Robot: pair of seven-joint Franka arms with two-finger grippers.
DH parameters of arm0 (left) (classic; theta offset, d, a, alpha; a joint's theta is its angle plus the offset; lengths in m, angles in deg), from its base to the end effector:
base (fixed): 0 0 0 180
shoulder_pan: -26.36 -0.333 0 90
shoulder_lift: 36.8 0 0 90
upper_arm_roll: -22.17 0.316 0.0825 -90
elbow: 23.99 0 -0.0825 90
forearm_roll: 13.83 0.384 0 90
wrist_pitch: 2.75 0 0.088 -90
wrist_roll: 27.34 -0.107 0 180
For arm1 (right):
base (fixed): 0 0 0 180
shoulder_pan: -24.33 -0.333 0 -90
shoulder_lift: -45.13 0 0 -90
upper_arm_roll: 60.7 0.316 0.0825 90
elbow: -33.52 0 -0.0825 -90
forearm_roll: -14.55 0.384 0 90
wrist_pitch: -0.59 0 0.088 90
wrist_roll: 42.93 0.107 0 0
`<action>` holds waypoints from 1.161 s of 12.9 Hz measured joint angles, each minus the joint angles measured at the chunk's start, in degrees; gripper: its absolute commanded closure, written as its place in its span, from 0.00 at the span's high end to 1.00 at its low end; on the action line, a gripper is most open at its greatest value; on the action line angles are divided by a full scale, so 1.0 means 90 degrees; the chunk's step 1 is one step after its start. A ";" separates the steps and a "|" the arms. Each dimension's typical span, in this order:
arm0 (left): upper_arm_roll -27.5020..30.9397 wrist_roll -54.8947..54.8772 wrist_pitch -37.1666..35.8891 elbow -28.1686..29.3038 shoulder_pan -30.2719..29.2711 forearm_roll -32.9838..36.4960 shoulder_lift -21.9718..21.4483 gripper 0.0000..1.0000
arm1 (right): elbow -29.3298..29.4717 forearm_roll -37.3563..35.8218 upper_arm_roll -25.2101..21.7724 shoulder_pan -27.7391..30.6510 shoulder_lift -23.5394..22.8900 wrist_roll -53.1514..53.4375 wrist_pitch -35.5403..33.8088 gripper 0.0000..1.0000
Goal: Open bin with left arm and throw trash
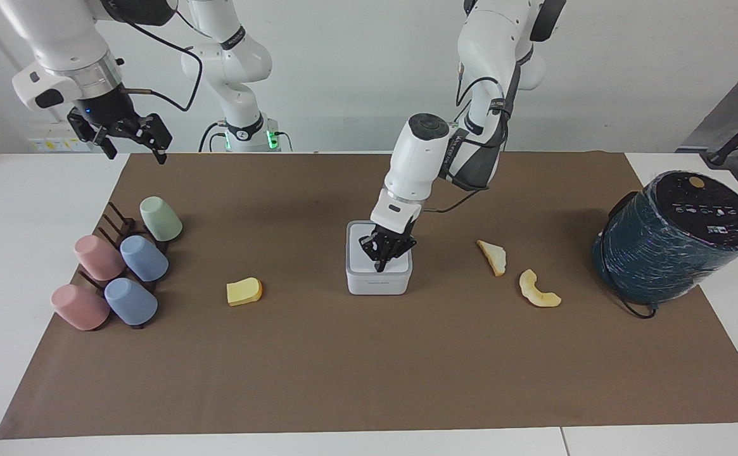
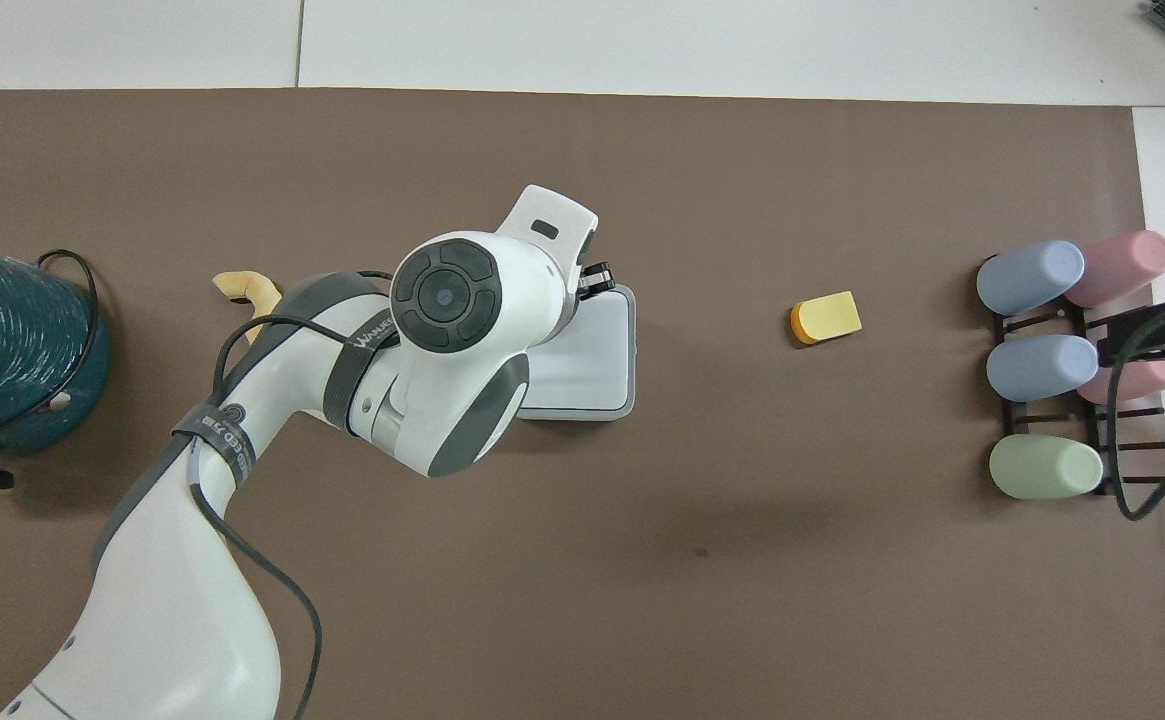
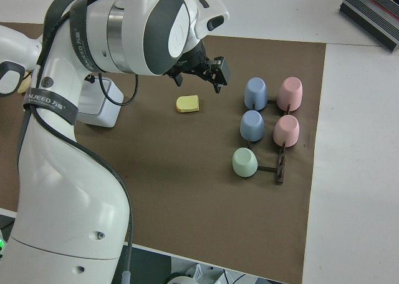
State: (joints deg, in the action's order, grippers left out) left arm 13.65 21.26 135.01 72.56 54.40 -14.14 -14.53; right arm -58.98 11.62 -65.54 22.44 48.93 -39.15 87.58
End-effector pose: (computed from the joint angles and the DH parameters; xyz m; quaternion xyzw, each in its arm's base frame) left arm 0.5612 -0.4014 0.4112 0.9789 0.1150 0.1030 0.1339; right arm 0.5272 -0.0345 0.6354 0.9979 -0.0595 -0.0149 0.0229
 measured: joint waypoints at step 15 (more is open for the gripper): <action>0.0062 0.0045 -0.3534 -0.1466 0.0001 -0.0004 -0.0521 0.00 | -0.0179 0.0004 0.0024 -0.0088 -0.0025 0.0062 0.0366 1.00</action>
State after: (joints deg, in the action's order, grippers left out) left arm 14.21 21.67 103.20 59.37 54.41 -14.18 -19.22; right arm -60.59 11.66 -65.32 21.64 48.71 -38.58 90.88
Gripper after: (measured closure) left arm 0.987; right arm 0.000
